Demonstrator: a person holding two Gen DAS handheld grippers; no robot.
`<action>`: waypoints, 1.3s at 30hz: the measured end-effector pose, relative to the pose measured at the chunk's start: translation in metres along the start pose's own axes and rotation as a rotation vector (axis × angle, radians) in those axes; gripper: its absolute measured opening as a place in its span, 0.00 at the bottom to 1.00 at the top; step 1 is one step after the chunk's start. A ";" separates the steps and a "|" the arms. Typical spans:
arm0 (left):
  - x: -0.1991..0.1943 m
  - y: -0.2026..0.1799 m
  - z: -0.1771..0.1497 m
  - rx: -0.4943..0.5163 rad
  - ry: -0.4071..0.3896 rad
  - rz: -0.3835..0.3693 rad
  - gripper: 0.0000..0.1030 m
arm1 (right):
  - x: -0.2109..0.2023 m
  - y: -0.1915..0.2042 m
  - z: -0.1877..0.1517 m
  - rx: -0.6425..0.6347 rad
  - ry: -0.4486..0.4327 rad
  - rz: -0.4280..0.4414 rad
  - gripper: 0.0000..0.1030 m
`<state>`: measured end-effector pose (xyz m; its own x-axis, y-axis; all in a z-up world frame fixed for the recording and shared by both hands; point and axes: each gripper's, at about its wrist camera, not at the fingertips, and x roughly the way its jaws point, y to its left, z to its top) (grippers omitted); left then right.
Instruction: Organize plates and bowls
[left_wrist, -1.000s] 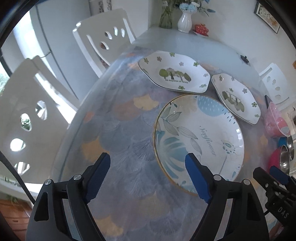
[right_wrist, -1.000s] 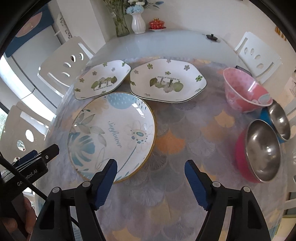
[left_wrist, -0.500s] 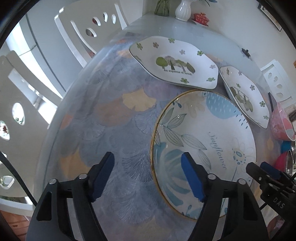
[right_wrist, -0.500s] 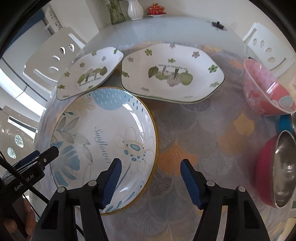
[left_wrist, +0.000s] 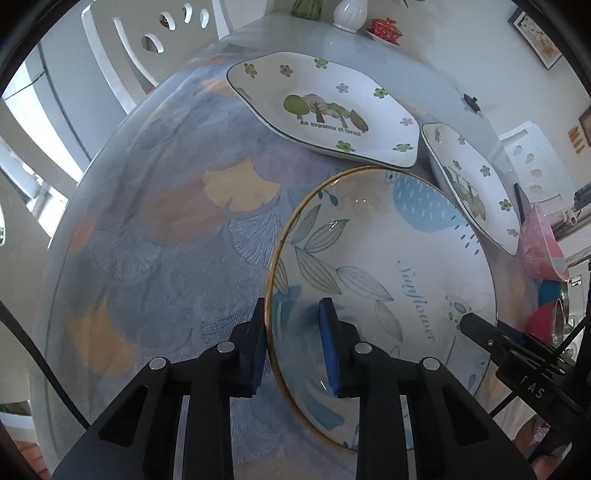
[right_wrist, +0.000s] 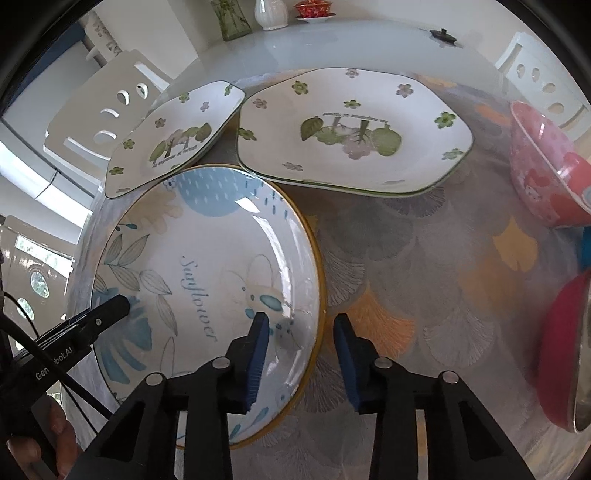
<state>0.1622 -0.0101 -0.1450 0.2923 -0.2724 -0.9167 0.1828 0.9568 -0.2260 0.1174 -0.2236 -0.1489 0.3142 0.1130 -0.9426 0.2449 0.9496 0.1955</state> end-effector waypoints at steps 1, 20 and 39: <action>0.000 0.001 0.000 0.000 0.000 -0.006 0.23 | 0.001 0.001 0.001 -0.004 0.001 0.011 0.30; -0.016 0.002 -0.004 0.218 -0.036 -0.126 0.23 | -0.010 0.002 -0.013 -0.109 -0.013 0.082 0.29; -0.118 0.042 -0.081 0.114 -0.161 -0.072 0.23 | -0.083 0.063 -0.092 -0.279 -0.056 0.120 0.29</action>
<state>0.0593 0.0707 -0.0732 0.4194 -0.3615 -0.8327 0.3114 0.9189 -0.2421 0.0225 -0.1467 -0.0836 0.3778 0.2201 -0.8993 -0.0558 0.9750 0.2152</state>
